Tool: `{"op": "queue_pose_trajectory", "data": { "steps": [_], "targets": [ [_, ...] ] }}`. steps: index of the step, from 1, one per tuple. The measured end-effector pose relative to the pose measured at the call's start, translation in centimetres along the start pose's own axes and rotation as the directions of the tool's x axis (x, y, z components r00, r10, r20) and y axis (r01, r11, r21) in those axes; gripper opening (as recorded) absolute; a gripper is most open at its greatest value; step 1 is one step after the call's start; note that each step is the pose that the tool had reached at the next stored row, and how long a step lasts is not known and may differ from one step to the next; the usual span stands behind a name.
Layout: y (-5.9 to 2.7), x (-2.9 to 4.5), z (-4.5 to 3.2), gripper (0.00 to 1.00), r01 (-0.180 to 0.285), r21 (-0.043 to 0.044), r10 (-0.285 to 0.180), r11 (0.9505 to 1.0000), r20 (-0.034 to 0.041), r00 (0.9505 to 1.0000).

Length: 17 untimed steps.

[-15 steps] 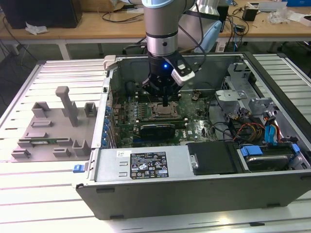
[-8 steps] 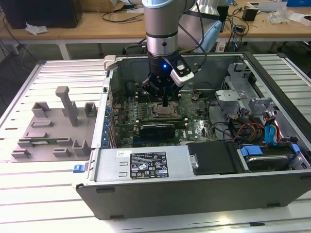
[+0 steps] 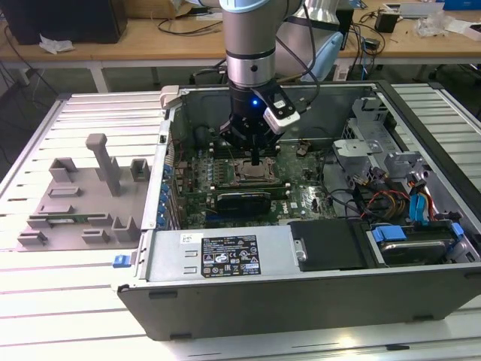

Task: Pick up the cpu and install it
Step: 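Install the first cpu locking lever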

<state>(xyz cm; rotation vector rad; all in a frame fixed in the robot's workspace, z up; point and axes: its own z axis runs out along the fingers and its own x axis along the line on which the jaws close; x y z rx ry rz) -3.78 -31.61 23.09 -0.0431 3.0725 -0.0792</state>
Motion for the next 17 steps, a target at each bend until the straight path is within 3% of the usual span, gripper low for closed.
{"op": "queue_pose_trajectory", "data": {
  "steps": [3, 8, 17],
  "targets": [
    [0.05, 0.16, -0.01, 0.11, 0.0, 0.0, 0.0, 1.0, 0.0, 1.0],
    [0.37, 1.26, -0.1, 0.11, 0.0, 0.0, 0.0, 1.0, 0.0, 1.0],
    [0.64, 2.28, -0.18, 0.11, 0.0, -0.0001, 0.0, 1.0, 0.0001, 1.0]
  ]
}}
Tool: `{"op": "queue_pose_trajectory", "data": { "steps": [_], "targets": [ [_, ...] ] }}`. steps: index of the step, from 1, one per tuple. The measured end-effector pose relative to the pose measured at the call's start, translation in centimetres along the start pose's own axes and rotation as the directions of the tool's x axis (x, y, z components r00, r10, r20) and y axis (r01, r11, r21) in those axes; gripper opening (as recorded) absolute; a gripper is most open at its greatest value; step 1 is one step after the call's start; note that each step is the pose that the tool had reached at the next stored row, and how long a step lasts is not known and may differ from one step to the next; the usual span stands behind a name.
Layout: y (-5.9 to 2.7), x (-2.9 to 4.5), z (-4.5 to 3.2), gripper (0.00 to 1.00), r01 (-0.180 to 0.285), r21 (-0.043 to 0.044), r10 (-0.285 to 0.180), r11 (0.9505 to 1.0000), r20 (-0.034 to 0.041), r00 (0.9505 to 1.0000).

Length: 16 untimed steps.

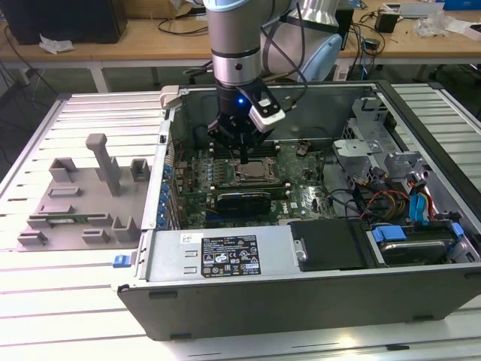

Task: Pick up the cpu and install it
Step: 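Install the first cpu locking lever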

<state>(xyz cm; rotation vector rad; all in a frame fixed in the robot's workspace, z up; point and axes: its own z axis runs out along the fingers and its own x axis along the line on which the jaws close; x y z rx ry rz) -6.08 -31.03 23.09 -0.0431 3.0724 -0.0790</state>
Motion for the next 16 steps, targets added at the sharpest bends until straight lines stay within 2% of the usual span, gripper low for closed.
{"op": "queue_pose_trajectory", "data": {
  "steps": [8, 16],
  "targets": [
    [0.13, 0.83, -0.07, 0.11, 0.0, 0.0001, 0.0, 1.0, -0.0001, 1.0],
    [0.4, 2.21, -0.18, 0.11, 0.0, 0.0001, 0.0, 1.0, -0.0001, 1.0]
  ]
}}
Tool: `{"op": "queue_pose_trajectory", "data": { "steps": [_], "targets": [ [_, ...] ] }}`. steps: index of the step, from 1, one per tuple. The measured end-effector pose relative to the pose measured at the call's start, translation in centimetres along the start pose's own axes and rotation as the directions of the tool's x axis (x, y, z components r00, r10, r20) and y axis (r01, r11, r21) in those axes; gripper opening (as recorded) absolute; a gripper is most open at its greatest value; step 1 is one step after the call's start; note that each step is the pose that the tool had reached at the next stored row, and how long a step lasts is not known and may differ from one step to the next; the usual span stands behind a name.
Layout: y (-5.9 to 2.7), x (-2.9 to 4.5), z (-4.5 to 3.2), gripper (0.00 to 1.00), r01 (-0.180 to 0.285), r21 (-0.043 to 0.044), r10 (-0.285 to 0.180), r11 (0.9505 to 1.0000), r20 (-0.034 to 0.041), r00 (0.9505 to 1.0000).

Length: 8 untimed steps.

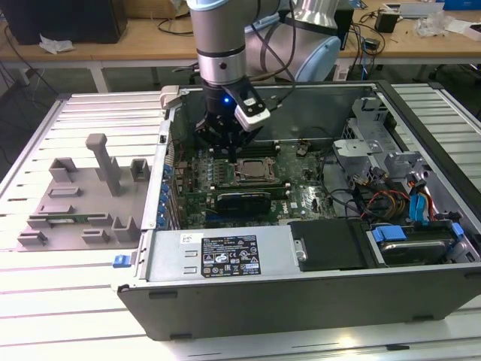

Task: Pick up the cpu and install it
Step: 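Install the first cpu locking lever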

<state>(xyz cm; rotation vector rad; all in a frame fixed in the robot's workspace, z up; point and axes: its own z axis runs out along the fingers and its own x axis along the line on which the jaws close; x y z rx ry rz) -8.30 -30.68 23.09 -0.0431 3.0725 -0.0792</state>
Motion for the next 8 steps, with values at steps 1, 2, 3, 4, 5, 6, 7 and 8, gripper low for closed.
{"op": "queue_pose_trajectory", "data": {
  "steps": [1, 2, 3, 4, 5, 6, 7, 8],
  "targets": [
    [0.04, 0.2, -0.02, 0.11, 0.0, 0.0001, 0.0, 1.0, 0.0, 1.0],
    [0.07, 0.36, -0.03, 0.11, 0.0, 0.0001, 0.0, 1.0, 0.0, 1.0],
    [0.11, 0.52, -0.04, 0.11, 0.0, 0.0, 0.0, 1.0, 0.0, 1.0],
    [0.14, 0.68, -0.05, 0.11, 0.0, 0.0, 0.0, 1.0, 0.0, 1.0],
    [0.19, 0.88, -0.07, 0.11, 0.0, 0.0, 0.0, 1.0, 0.0, 1.0],
    [0.23, 1.04, -0.08, 0.11, 0.0, 0.0, 0.0, 1.0, 0.0, 1.0],
    [0.28, 1.28, -0.1, 0.11, 0.0, 0.0, 0.0, 1.0, 0.0, 1.0],
    [0.32, 1.42, -0.11, 0.11, 0.0, 0.0, 0.0, 1.0, 0.0, 1.0]
  ]
}}
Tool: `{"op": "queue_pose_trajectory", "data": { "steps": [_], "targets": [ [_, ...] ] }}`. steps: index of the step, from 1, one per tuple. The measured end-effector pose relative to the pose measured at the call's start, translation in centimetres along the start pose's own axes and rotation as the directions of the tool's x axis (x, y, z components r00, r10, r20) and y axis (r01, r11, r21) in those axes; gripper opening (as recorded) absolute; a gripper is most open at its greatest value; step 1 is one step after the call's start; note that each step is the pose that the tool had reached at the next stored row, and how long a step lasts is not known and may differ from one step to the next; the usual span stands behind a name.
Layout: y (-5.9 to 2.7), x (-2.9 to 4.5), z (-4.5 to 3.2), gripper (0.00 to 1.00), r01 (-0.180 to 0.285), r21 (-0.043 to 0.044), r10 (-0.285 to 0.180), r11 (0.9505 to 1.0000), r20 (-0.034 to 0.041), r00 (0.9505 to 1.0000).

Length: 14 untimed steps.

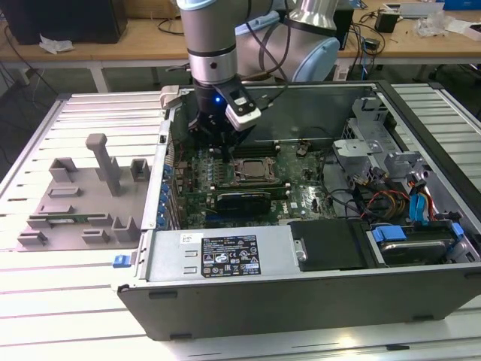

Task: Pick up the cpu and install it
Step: 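Install the first cpu locking lever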

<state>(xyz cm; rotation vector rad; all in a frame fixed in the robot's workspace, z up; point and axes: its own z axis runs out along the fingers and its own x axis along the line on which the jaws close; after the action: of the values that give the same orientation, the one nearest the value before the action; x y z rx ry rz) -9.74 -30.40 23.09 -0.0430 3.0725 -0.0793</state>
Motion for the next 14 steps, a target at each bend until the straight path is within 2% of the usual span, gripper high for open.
{"op": "queue_pose_trajectory", "data": {
  "steps": [12, 14],
  "targets": [
    [0.24, 1.37, -0.1, 0.11, 0.0, 0.0, 0.0, 1.0, 0.0001, 1.0],
    [0.24, 1.37, -0.11, 0.11, 0.0, 0.0, 0.0, 1.0, 0.0, 1.0]
  ]
}}
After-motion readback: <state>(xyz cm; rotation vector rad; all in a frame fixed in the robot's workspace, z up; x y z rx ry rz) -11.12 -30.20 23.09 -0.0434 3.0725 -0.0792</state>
